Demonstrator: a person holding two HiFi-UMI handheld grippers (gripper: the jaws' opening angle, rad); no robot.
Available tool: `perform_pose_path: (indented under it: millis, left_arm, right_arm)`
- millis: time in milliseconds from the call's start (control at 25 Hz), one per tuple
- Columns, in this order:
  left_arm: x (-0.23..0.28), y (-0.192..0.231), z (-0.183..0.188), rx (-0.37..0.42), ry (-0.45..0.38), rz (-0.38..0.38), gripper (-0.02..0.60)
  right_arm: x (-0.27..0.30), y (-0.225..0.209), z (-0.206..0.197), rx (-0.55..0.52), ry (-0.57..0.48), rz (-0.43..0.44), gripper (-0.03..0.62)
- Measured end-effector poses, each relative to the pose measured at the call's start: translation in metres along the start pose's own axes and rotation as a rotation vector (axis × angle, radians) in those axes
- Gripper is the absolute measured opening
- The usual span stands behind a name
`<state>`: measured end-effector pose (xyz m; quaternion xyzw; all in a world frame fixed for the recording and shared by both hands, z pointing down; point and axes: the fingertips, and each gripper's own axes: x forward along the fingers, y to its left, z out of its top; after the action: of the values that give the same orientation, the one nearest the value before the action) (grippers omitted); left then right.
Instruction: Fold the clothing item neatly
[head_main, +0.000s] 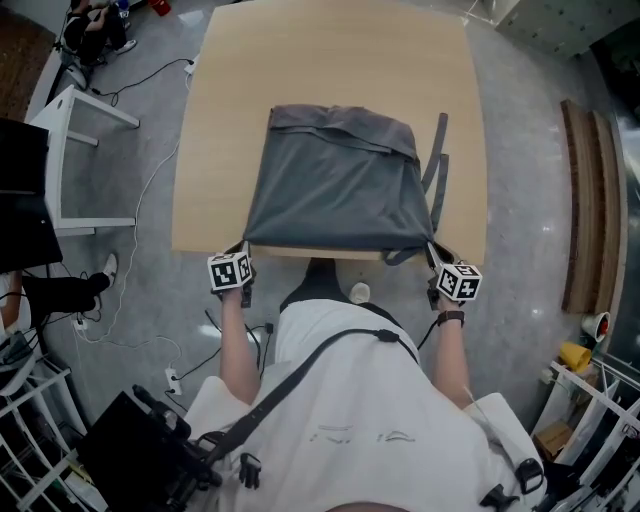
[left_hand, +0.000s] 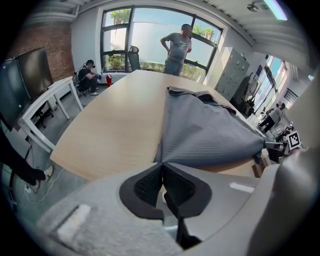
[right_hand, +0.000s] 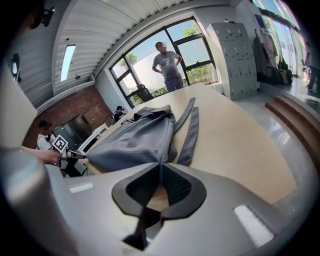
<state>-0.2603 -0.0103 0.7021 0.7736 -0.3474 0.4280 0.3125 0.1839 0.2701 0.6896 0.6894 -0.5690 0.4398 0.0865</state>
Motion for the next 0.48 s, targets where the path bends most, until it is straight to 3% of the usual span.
perform_pose_path:
  millis: [320, 480]
  left_arm:
    - [-0.007, -0.008, -0.032, -0.034, -0.066, 0.044, 0.009]
    - [-0.039, -0.004, -0.027, -0.051, -0.138, 0.119, 0.026]
  right_arm:
    - [-0.015, -0.003, -0.018, 0.014, -0.042, -0.019, 0.03]
    - [-0.024, -0.007, 0.001, -0.003, -0.113, -0.065, 0.095]
